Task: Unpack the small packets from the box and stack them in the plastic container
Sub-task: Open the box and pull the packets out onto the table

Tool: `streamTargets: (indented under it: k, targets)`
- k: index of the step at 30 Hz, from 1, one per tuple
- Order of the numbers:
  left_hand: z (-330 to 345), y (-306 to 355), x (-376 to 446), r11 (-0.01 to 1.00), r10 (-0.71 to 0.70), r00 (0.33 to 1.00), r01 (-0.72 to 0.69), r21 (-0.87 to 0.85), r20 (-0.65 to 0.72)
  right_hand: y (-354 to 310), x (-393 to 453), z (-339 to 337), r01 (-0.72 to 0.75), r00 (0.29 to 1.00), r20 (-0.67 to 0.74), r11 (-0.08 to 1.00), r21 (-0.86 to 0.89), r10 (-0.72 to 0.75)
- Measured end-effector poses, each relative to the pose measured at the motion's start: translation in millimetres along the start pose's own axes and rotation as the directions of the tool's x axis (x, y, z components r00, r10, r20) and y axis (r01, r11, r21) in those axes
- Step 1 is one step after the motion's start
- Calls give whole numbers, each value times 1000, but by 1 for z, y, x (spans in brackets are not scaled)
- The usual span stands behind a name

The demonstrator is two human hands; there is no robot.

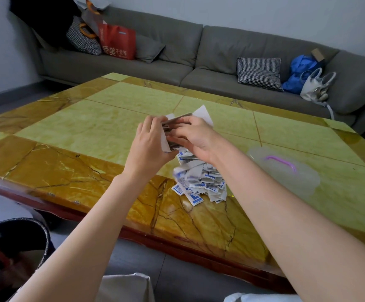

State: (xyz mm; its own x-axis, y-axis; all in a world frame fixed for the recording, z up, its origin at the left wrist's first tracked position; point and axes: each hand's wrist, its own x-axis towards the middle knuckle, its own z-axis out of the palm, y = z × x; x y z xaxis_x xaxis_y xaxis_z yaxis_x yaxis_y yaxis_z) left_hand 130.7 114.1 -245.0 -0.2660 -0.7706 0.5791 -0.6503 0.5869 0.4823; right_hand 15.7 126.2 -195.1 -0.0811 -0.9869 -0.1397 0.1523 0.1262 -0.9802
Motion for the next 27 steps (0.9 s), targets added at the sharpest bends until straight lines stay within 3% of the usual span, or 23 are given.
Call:
streamTargets:
  k: [5,10,12,14,16,20,21,24,25,27]
  targets:
    - [3,5,-1,995,57,998,-55,89,-17,-4,-2,4,-15,1000,7,1000,-11,15]
    - [3,2,1,983,88,996,-89,161,10,-8,-3,4,58,997,-21,911,-408,-73]
    - [-1,-4,1,982,64,998,-66,175,12,-17,-9,-4,106,991,0,772,-627,-137]
    - [-5,-11,2,983,24,1000,-24,185,4,-27,-16,-18,151,976,35,548,-823,-217]
    - [-8,-18,3,979,-13,1000,15,204,-13,-31,-21,-32,148,967,42,421,-895,-250]
    - [-12,-20,4,973,-59,996,71,221,-60,-20,-23,-42,103,989,84,159,-982,-126]
    - [-12,-19,4,972,-56,997,69,226,-61,-18,-23,-39,117,982,97,117,-986,-163]
    - [-11,-12,4,979,-5,999,13,205,-38,-19,-21,-16,308,928,249,196,-931,-279]
    - [-10,-9,4,982,29,999,-25,187,-19,-19,-17,-8,374,915,335,158,-914,-226]
    - [-9,-4,3,980,123,992,-124,154,14,-12,-5,-1,401,915,401,-19,-916,-35]
